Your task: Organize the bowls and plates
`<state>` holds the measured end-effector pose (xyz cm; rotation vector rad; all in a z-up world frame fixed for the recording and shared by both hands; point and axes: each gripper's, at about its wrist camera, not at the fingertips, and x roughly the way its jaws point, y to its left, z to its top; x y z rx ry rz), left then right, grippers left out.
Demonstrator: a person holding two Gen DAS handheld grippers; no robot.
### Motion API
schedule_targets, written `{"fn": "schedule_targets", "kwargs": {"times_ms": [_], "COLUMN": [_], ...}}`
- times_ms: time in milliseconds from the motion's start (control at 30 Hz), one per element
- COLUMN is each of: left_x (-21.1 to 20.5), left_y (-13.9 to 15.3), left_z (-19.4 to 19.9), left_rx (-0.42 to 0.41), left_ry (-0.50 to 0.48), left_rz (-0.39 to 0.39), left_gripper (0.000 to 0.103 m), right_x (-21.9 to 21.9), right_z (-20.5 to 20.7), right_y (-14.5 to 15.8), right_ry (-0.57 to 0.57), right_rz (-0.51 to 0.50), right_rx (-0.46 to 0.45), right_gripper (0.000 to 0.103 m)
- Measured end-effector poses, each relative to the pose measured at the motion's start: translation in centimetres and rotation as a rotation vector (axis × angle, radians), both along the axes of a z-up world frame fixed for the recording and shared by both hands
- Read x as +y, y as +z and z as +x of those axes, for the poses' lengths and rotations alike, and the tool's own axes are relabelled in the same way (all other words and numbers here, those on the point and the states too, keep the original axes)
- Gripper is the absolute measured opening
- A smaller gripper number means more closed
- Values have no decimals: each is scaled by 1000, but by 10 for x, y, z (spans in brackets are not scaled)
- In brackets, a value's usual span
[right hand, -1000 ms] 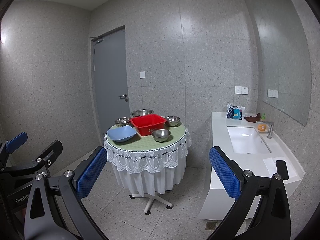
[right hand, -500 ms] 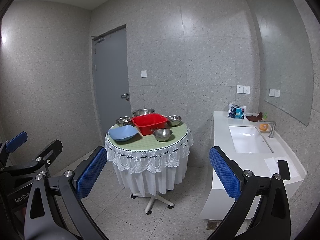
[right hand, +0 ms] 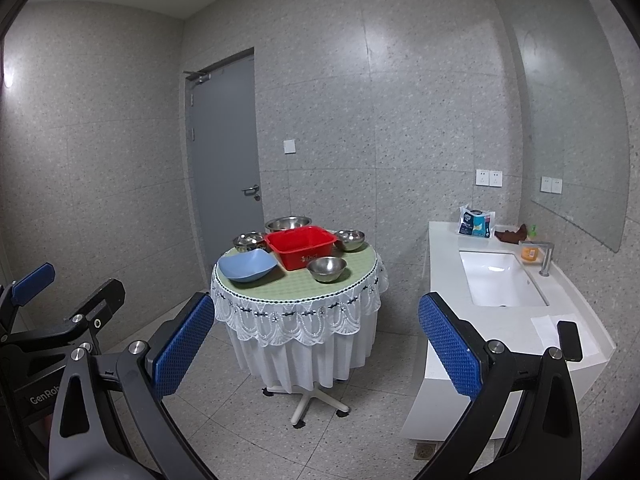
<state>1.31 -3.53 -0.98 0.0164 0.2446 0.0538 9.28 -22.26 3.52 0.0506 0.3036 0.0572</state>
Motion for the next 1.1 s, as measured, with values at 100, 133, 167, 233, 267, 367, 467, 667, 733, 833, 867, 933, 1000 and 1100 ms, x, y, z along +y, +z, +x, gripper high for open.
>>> {"fn": "schedule_targets", "kwargs": {"times_ms": [100, 133, 167, 233, 267, 367, 467, 667, 733, 833, 867, 933, 1000, 1100], "left_x": [-1, 0, 0, -2, -2, -2, -2, -3, -3, -4, -5, -4, -6, -6], "left_y": [0, -2, -2, -1, -1, -1, -1, -2, -2, -2, -2, -4, -4, -4], "left_z": [2, 1, 2, 1, 2, 2, 3, 6, 7, 10, 10, 10, 11, 11], "left_rx": [2, 1, 1, 1, 1, 1, 2, 5, 6, 8, 10, 10, 9, 10], "left_ry": [1, 1, 1, 3, 4, 4, 4, 5, 6, 8, 8, 9, 10, 10], "left_rz": [1, 1, 1, 3, 3, 3, 3, 3, 4, 5, 5, 5, 5, 6], "left_gripper": [102, 102, 102, 102, 102, 102, 102, 102, 102, 102, 102, 102, 102, 102], "right_x": [2, 1, 2, 2, 2, 2, 2, -1, 0, -1, -2, -2, -3, -3], "right_z": [1, 0, 1, 1, 1, 2, 2, 3, 3, 3, 3, 4, 5, 5], "right_y": [-1, -1, -2, -3, -3, -3, -3, -5, -6, -6, -6, -7, -7, -7], "right_ry": [1, 1, 2, 4, 3, 5, 6, 8, 8, 9, 10, 11, 12, 13], "right_rz": [-1, 1, 2, 3, 3, 5, 5, 9, 8, 10, 11, 12, 13, 13], "right_rx": [1, 1, 1, 2, 1, 2, 3, 4, 3, 6, 8, 10, 9, 11], "right_gripper": [103, 103, 103, 103, 103, 103, 103, 103, 103, 103, 103, 103, 103, 103]}}
